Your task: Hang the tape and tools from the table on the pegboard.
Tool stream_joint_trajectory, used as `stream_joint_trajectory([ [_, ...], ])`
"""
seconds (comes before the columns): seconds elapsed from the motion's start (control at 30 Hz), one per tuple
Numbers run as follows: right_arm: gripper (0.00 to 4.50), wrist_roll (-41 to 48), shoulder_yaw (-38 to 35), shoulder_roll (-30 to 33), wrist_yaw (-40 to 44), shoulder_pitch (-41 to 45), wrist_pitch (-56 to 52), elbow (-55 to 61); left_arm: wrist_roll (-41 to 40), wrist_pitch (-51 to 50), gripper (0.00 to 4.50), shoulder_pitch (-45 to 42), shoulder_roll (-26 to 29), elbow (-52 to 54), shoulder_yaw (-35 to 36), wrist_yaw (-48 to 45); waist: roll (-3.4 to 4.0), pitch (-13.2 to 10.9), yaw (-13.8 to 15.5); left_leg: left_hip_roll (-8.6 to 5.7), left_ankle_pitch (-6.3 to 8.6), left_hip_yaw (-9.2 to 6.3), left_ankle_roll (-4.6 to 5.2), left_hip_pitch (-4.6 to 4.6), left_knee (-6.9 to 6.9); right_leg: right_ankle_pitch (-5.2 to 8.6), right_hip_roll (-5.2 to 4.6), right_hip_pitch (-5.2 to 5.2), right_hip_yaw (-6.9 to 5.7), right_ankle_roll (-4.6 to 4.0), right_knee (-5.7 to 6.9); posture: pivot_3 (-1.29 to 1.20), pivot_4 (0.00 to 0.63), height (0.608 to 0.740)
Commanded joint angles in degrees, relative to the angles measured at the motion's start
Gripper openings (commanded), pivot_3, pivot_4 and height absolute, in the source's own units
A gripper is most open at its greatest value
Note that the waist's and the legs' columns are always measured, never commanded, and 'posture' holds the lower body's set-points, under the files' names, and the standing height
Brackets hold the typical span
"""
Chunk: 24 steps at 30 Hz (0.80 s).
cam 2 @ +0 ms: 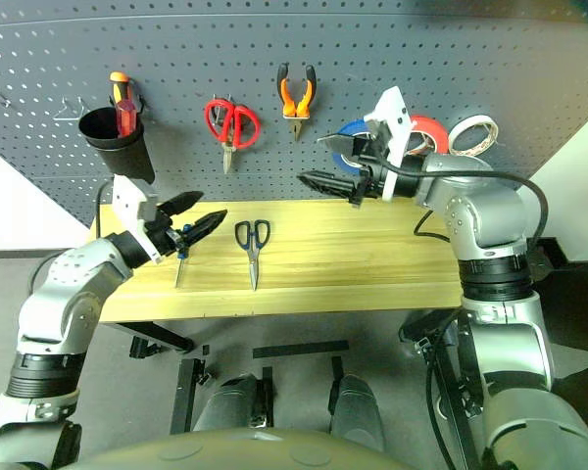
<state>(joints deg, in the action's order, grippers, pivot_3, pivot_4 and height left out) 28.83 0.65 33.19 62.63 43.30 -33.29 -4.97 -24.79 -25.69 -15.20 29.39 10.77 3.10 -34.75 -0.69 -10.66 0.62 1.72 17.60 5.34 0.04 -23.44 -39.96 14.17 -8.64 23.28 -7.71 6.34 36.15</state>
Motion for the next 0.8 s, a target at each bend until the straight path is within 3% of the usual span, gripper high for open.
stream_joint_trajectory([
  [0.03,4.49,-1.5,1.7,1.4,6.4,-0.7,4.4,-3.9,6.2,-4.0,3.38,-2.3,-2.8,-2.5,-4.0,7.2,0.01,0.0,0.1,0.0,0.0,0.0,0.0,0.01,0.0,0.0,0.0,-0.01,0.0,0.0,0.0,0.04,0.167,0.738],
  [0.4,4.49,-5.4,4.8,3.1,16.1,1.4,9.0,-12.4,12.9,-19.0,3.38,-13.7,-17.5,-16.0,-3.5,26.7,-0.02,-1.1,-0.1,0.01,0.01,-0.23,0.02,0.07,-0.04,0.0,0.0,-0.1,-0.01,-0.01,-0.02,0.01,0.272,0.738],
  [0.8,4.49,-9.1,4.7,1.8,18.2,4.7,13.5,-21.1,15.7,-29.6,3.38,-16.8,-26.0,-16.4,-1.4,38.0,0.02,-6.5,0.0,0.04,0.04,-0.36,0.09,0.02,-0.09,0.0,-0.09,-0.07,-0.01,-0.02,0.0,-0.02,0.36,0.738],
])
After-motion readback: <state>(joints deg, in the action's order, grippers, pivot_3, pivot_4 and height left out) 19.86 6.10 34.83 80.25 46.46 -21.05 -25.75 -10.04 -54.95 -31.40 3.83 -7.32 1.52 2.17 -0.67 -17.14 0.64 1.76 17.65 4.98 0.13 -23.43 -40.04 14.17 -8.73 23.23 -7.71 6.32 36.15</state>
